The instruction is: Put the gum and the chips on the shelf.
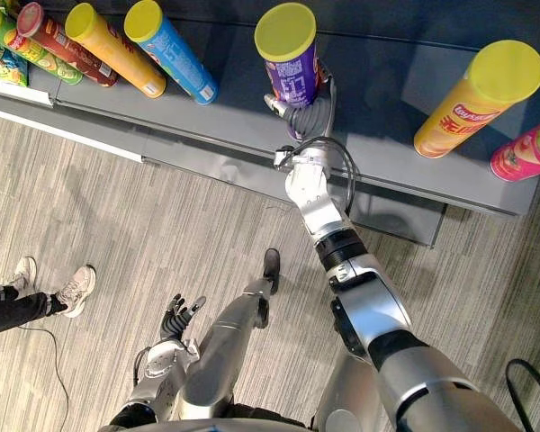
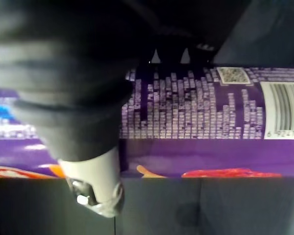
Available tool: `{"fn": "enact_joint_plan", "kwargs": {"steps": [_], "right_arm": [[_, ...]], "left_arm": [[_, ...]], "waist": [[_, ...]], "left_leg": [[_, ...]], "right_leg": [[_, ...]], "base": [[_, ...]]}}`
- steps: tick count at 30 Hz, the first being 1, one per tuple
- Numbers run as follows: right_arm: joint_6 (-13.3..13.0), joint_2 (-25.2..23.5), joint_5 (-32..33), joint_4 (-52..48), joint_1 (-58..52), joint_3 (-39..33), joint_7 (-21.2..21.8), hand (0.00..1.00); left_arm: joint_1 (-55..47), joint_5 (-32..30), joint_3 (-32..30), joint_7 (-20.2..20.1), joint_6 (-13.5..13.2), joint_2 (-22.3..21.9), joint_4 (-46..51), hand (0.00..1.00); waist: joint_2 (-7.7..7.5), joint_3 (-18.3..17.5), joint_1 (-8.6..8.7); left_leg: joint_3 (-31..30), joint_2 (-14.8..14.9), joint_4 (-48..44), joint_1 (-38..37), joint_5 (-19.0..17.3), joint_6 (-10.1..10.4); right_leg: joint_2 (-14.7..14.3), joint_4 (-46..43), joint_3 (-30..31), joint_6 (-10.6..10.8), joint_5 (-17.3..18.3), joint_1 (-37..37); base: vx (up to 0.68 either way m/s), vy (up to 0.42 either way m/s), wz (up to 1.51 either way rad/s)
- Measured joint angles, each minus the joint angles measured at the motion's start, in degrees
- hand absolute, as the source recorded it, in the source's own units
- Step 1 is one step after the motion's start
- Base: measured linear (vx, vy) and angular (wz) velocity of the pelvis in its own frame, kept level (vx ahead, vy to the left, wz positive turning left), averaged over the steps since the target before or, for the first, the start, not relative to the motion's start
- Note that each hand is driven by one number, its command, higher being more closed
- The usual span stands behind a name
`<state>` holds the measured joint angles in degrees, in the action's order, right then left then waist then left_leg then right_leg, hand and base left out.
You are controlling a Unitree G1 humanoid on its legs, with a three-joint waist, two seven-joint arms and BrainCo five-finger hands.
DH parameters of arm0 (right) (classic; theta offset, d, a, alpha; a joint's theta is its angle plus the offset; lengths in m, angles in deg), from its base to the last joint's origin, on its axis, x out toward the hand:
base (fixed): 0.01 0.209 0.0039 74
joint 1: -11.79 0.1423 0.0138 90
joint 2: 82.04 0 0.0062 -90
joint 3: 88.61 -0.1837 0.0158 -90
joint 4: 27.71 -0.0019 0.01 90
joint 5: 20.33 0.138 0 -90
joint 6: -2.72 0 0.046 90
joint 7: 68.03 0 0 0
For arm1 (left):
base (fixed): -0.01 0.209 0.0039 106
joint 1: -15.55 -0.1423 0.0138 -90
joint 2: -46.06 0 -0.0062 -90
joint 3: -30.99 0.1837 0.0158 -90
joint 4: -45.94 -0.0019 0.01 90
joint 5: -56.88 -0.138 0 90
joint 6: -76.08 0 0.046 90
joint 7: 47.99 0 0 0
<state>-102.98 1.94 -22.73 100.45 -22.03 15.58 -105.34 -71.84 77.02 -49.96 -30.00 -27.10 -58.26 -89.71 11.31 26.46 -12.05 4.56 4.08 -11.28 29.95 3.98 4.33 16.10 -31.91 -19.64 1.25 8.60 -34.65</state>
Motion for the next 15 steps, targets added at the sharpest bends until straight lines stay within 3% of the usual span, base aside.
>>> {"fn": "enact_joint_plan", "kwargs": {"steps": [15], "right_arm": [[0.05,0.28,0.21,-0.83,3.22,-0.18,0.55,1.00]], "left_arm": [[-0.01,-0.02,-0.28,1.19,1.47,-0.44,2.75,0.00]], "waist": [[-0.01,0.00,-1.80]], "left_leg": [[0.20,1.02,-1.21,2.95,0.08,-0.03]], "right_leg": [[-0.39,0.45,-1.36,-0.08,0.01,-1.49]], "base": [[0.02,-0.030,0.02]]}}
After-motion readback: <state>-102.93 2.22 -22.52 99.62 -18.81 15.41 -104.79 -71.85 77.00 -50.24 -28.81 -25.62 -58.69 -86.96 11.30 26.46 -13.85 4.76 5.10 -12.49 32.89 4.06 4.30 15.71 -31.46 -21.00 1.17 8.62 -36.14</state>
